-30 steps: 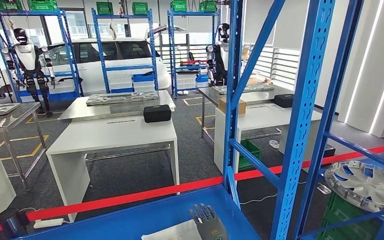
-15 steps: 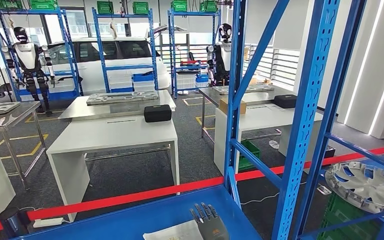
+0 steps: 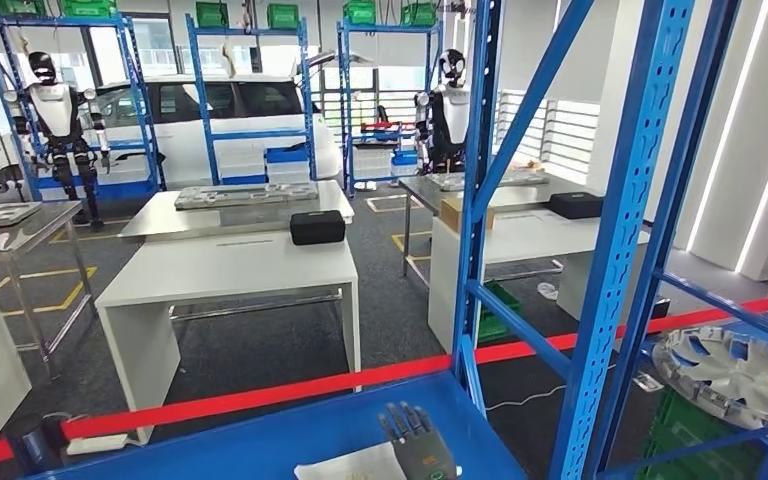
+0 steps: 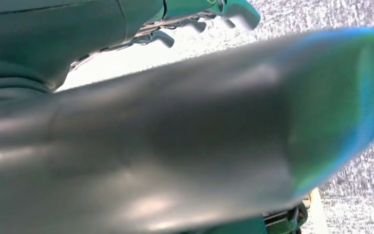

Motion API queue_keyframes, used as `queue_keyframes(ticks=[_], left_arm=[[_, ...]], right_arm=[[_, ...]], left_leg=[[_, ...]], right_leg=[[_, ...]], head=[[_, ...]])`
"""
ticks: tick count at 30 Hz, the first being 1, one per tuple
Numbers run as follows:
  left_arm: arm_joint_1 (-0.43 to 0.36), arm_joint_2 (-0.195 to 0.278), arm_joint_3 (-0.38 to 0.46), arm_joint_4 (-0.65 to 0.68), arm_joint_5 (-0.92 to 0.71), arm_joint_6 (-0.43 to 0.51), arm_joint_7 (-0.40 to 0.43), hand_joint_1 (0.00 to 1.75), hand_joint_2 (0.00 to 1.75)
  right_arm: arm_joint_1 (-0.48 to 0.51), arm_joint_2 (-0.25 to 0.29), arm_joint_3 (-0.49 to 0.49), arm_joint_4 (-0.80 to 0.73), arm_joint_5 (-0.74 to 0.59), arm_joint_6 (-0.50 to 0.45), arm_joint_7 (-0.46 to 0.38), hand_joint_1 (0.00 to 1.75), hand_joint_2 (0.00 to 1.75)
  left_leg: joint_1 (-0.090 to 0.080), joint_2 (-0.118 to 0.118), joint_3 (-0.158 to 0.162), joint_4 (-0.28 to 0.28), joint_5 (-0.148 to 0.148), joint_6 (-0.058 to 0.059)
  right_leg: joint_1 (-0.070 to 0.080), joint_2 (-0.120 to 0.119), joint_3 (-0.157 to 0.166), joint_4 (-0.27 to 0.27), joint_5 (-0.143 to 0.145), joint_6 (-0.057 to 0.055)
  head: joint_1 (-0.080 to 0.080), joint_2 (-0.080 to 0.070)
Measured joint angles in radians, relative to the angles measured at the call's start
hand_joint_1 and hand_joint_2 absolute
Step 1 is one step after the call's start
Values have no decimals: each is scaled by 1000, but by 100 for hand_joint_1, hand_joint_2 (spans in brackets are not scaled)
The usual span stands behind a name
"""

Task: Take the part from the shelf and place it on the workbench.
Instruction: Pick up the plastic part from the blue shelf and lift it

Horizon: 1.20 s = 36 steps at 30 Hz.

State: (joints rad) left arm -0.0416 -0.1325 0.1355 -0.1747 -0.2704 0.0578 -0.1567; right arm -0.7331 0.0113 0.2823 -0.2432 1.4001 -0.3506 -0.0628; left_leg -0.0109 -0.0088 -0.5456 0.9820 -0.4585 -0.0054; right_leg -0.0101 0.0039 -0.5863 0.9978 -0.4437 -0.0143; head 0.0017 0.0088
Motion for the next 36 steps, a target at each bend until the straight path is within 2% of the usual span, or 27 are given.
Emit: queue_keyframes(ticks=[10,36], left_arm=[[1,-1,0,0,-4,2,-2,0,0],[1,-1,8,0,-5,4,-2,0,0]], right_arm=[[2,0,0,0,0,1,5,0,0],[6,1,0,1,7,11,21,0,0]], left_leg=[[-1,0,-2,7,-6,5],[-1,0,-2,7,-6,6]], right_leg=[[-1,0,1,2,-3,4],[0,0,1,2,-3,4]], head=[[1,0],[0,0]])
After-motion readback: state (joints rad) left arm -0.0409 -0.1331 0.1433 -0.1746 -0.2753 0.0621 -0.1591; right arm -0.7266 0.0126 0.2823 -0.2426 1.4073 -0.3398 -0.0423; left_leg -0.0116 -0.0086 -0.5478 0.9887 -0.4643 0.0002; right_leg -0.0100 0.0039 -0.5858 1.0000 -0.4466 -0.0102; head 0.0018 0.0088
